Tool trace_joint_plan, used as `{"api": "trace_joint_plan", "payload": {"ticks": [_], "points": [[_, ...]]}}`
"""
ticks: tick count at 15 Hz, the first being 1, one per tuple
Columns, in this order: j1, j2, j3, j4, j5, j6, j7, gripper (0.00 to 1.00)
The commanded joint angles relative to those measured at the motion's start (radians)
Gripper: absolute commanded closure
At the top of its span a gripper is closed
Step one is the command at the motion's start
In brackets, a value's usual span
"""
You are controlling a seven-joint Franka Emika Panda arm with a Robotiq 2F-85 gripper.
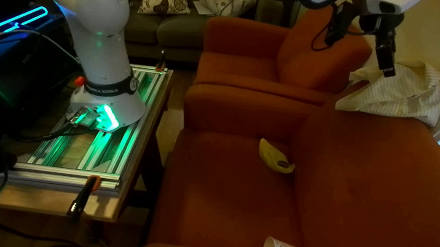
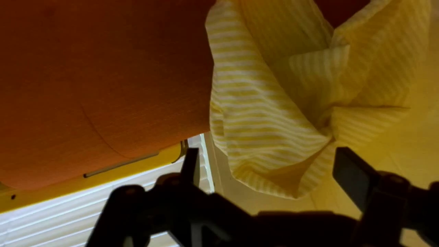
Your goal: Move the yellow case to the seat, then move the towel to the top of the chair
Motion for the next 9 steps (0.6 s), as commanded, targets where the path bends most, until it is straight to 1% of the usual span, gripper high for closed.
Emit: {"api": "trace_joint_plan", "payload": {"ticks": [1, 3, 5, 6, 7, 9], "points": [[0.033, -0.093, -0.06, -0.057, -0.036, -0.139, -0.004, 0.0], [0.035, -0.114, -0.073, -0.06, -0.051, -0.23, -0.022, 0.0], [0.026, -0.129, -0.069, -0.051, -0.057, -0.32, -0.047, 0.0], [-0.122, -0.172, 0.077, -0.055, -0.198, -0.339, 0.039, 0.0], [-0.155, -0.176, 0.11, -0.053, -0.231, -0.364, 0.042, 0.0], [-0.274, -0.191, 0.233, -0.046, -0.317, -0.414, 0.074, 0.0]]}}
